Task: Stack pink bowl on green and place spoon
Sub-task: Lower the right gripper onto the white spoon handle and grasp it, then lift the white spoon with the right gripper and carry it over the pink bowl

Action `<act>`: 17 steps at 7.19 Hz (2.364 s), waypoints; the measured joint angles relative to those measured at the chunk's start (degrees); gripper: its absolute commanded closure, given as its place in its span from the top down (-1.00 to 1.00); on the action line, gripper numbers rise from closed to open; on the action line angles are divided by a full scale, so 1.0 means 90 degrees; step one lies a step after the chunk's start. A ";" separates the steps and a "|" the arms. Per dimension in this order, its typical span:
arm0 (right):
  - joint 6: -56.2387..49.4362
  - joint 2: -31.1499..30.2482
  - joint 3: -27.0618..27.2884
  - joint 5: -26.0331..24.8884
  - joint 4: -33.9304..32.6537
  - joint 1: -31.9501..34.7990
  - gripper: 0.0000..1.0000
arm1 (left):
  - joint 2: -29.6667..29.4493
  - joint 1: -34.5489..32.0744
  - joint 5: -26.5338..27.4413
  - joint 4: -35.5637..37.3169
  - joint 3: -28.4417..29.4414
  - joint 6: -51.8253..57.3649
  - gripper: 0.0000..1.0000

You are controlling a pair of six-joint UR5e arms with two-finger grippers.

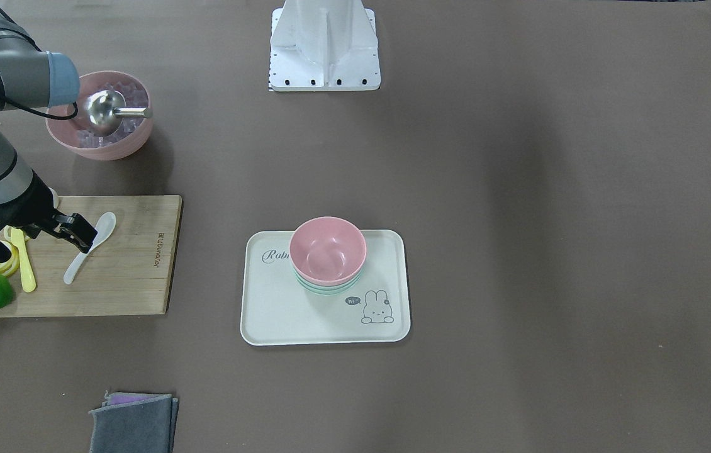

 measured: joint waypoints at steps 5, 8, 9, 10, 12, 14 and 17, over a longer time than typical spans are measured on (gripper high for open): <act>0.1108 -0.0069 -0.0725 -0.0456 0.1115 -0.0436 0.16 | 0.0105 -0.0009 -0.0012 -0.0055 -0.0001 0.0012 0.98; 0.1171 -0.0136 -0.0667 -0.0458 0.1130 -0.0457 -0.24 | 0.0124 -0.0001 -0.0024 -0.0061 0.0002 0.0002 0.98; 0.1186 -0.0159 -0.0660 -0.0458 0.1130 -0.0458 -0.27 | 0.0127 -0.0001 -0.0081 -0.0064 0.0003 -0.0002 0.98; 0.1191 -0.0183 -0.0657 -0.0458 0.1133 -0.0458 -0.36 | 0.0130 -0.0002 -0.0150 -0.0071 0.0003 -0.0004 0.98; 0.1222 -0.0220 -0.0642 -0.0452 0.1139 -0.0459 -1.00 | 0.0130 -0.0009 -0.0195 -0.0076 -0.0008 -0.0005 0.98; 0.1240 -0.0208 -0.0532 -0.0431 0.1122 -0.0459 -1.00 | 0.0131 -0.0010 -0.0206 -0.0075 -0.0020 -0.0008 0.98; 0.1447 0.0357 -0.0239 -0.0402 0.0588 -0.0458 -1.00 | 0.0131 -0.0009 -0.0208 -0.0067 -0.0023 -0.0024 0.98</act>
